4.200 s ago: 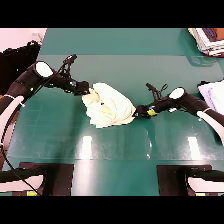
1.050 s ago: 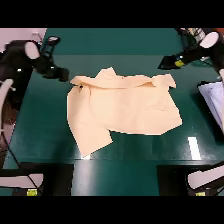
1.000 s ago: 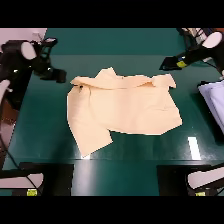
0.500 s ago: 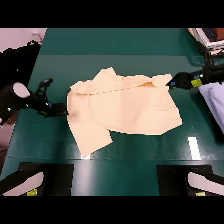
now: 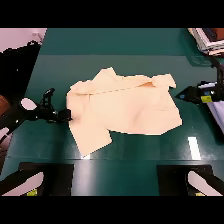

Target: Fold the shirts.

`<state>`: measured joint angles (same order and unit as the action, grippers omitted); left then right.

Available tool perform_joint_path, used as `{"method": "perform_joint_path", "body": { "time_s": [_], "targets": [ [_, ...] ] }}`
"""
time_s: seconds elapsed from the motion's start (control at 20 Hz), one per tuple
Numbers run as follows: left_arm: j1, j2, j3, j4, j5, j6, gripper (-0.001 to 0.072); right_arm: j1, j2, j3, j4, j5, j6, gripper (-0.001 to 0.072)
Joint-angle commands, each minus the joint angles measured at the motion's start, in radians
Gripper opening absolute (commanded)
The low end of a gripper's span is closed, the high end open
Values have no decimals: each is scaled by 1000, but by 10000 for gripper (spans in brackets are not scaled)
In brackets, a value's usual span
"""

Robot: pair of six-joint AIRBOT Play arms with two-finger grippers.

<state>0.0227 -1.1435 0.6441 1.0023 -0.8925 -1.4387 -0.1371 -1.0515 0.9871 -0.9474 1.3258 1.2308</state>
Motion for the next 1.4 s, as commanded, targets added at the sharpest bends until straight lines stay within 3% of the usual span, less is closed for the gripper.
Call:
{"method": "perform_joint_path", "body": {
  "time_s": [0.0,0.1,0.15,0.2,0.6,0.7,0.75,0.8,0.85,1.1,1.35],
  "targets": [
    [-3,4,19,-53,22,-1,28,-110,74,-139,-126,33,35,408],
    [-3,4,60,-53,-17,7,28,-169,103,-246,-153,48,37,415],
    [-3,4,79,-53,-27,7,28,-188,111,-296,-145,48,37,527],
    [-3,4,93,-53,-33,7,28,-193,111,-346,-140,45,38,570],
    [-3,4,114,-53,-34,8,28,-145,-67,-476,37,-134,35,540],
    [-3,4,114,-53,-35,8,28,-73,-115,-441,37,-169,34,303],
    [-3,4,114,-53,-42,8,28,-39,-131,-420,35,-184,32,266],
    [-3,4,116,-52,-50,8,27,-8,-143,-393,30,-191,32,107],
    [-3,8,126,-43,-62,7,27,19,-145,-365,28,-190,24,17],
    [0,202,270,5,-102,3,27,46,9,-163,29,-145,24,14],
    [0,378,692,17,-196,6,27,-6,212,241,31,-149,24,14]
  ]
}}
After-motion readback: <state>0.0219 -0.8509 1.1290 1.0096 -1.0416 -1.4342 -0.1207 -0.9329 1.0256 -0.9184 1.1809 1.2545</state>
